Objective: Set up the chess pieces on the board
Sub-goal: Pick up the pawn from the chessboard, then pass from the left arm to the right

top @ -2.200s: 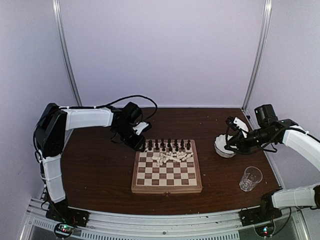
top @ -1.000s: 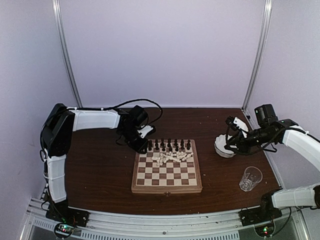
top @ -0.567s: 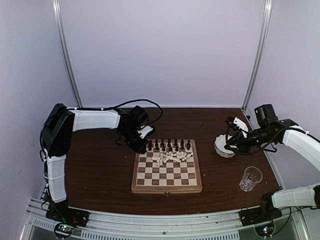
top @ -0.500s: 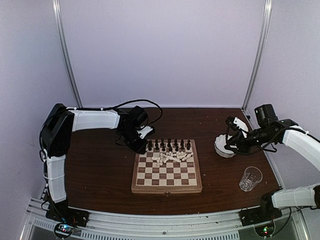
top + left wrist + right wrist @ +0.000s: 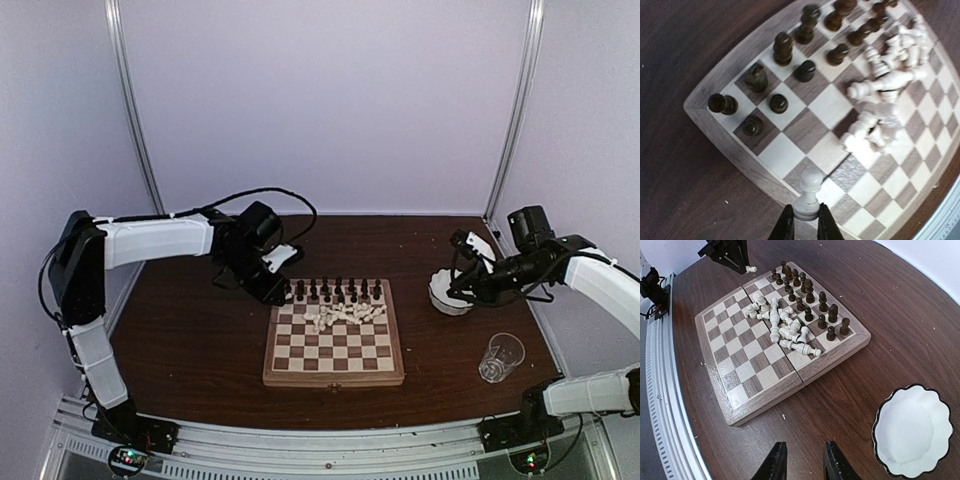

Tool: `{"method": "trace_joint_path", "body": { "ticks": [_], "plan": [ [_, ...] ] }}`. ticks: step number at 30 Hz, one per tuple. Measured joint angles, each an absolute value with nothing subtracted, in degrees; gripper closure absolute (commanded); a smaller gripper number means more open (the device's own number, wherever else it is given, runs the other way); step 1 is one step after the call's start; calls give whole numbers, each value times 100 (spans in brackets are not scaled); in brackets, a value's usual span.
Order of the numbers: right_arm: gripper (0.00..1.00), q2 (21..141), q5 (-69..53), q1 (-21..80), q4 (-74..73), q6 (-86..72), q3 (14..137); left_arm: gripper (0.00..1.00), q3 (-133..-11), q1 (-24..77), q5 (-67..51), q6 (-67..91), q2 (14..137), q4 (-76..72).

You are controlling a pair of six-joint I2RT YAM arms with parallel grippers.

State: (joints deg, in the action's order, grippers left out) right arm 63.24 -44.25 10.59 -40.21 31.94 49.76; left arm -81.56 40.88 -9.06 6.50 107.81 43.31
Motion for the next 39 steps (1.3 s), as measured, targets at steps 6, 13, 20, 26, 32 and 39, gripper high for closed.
{"method": "trace_joint_path", "body": {
  "ticks": [6, 13, 20, 26, 32, 39],
  "plan": [
    [66, 7087, -4654, 1712, -4346, 2950, 5865, 88, -7767, 4123, -1680, 652, 9784, 3756],
    [45, 8672, -5256, 2536, -4204, 1822, 7220, 87, -7330, 4136, -2633, 788, 9393, 2884],
    [38, 10092, -5887, 3148, -3868, 646, 8346, 86, -7164, 4139, -3245, 919, 9214, 2399],
    [40, 10663, -6213, 3660, -3614, -134, 8742, 85, -7155, 4169, -3557, 998, 9185, 2200],
    [44, 10881, -6396, 3830, -3365, -602, 9238, 85, -7135, 4191, -3715, 1044, 9181, 2097],
    [58, 11050, -6573, 3903, -3087, -958, 9356, 85, -7122, 4239, -3760, 1048, 9179, 2102]
  ]
}}
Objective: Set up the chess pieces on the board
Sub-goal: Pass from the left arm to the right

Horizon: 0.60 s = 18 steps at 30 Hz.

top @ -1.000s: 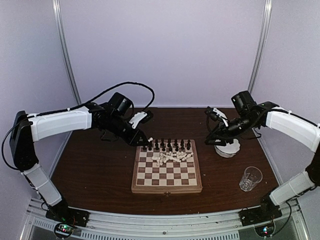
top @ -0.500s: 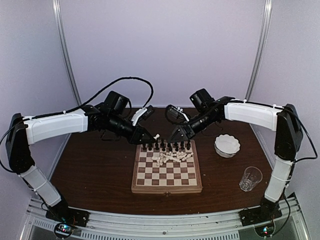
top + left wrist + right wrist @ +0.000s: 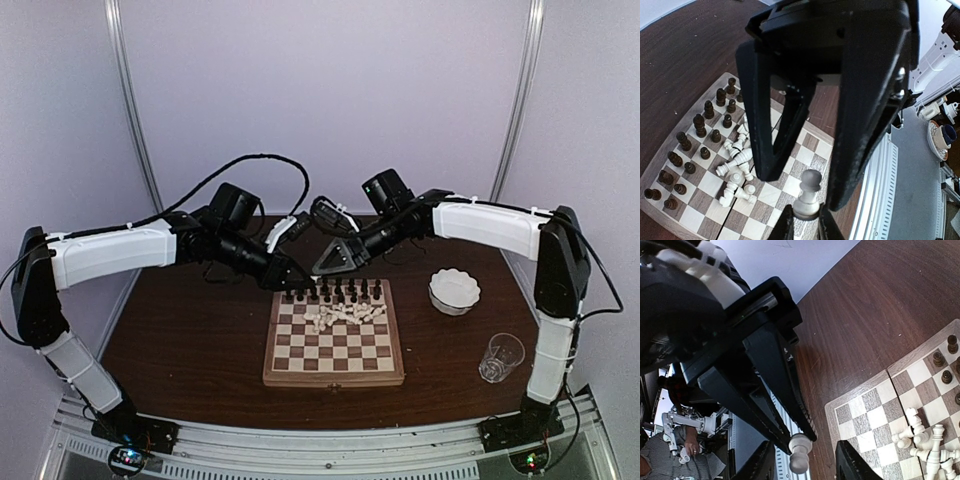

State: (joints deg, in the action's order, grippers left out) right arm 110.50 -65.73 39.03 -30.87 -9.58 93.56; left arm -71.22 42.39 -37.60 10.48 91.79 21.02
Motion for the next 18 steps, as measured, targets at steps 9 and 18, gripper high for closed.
{"method": "trace_joint_path", "body": {
  "ticks": [9, 18],
  "plan": [
    [73, 11139, -6735, 3981, -2908, -1138, 9354, 85, -7120, 4244, -3767, 1046, 9179, 2106],
    [71, 11126, -6803, 3983, -2729, -1249, 9249, 85, -7120, 4248, -3726, 1044, 9179, 2123]
  ]
}}
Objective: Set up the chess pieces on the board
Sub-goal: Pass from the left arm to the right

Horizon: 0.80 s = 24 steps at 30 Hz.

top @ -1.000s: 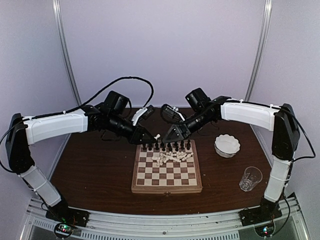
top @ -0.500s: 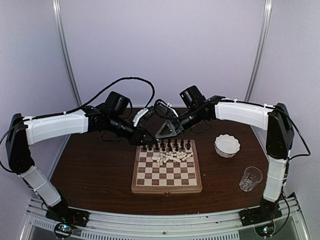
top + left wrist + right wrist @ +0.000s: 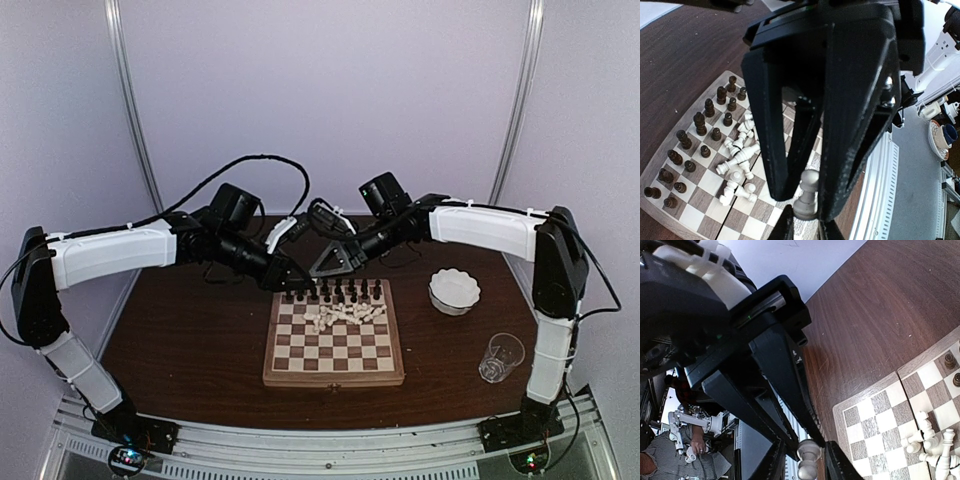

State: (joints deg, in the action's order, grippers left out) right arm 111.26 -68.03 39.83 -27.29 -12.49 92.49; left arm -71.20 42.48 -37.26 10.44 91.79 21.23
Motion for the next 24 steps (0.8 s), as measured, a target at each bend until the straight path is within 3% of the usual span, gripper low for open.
{"method": "trace_joint_path", "body": {
  "ticks": [4, 9, 12, 18, 24],
  "plan": [
    [72, 11087, -6799, 3983, -2703, -1243, 9129, 85, -7111, 4250, -3712, 1044, 9179, 2147],
    [91, 11017, -6779, 3986, -2724, -1208, 9035, 85, -7105, 4250, -3710, 1044, 9179, 2145],
    [96, 11013, -6733, 3977, -2742, -1201, 9024, 84, -7102, 4250, -3701, 1044, 9177, 2143],
    [98, 10967, -6600, 3986, -2899, -993, 9017, 44, -7102, 4250, -3607, 1024, 9177, 2143],
    [99, 10551, -5638, 3988, -3885, 287, 8976, 37, -7102, 4250, -3328, 982, 9170, 2233]
  ]
}}
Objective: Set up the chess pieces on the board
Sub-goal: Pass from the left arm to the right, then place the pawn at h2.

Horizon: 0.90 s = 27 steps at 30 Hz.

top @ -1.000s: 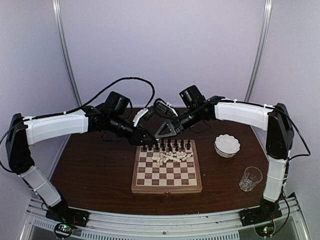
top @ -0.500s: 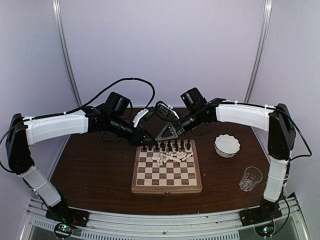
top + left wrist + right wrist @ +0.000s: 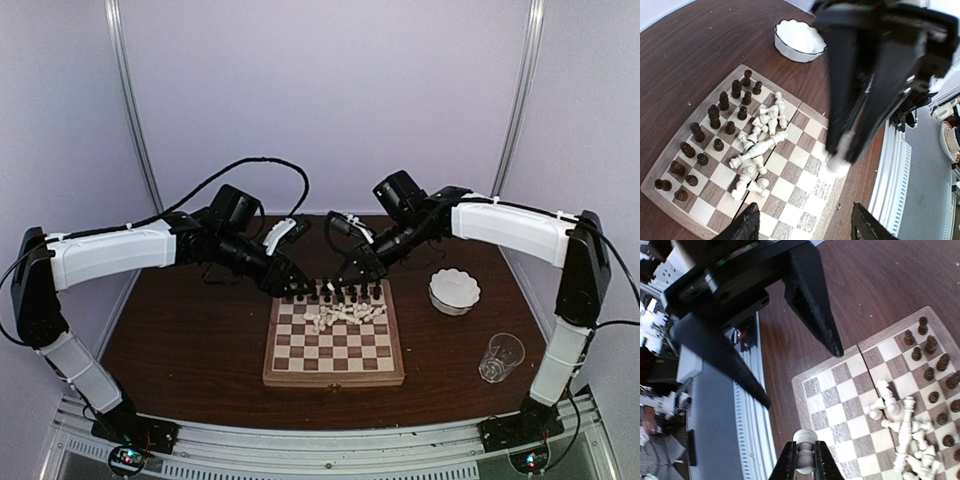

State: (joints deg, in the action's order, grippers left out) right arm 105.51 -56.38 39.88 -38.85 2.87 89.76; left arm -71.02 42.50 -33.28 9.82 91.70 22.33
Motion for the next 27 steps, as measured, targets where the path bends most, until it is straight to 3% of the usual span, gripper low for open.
{"method": "trace_joint_path", "body": {
  "ticks": [10, 18, 27],
  "plan": [
    [98, 8805, -3444, 4053, -4689, 2432, 7603, 36, -7406, 4189, -1933, 1153, 8945, 2663],
    [97, 8702, -2294, 4477, -4644, 3190, 6458, 36, -8512, 4095, -707, 1466, 9139, 2902],
    [97, 9041, -1653, 4766, -4377, 3553, 6340, 36, -7422, 3857, -316, 1468, 9129, 2792]
  ]
}}
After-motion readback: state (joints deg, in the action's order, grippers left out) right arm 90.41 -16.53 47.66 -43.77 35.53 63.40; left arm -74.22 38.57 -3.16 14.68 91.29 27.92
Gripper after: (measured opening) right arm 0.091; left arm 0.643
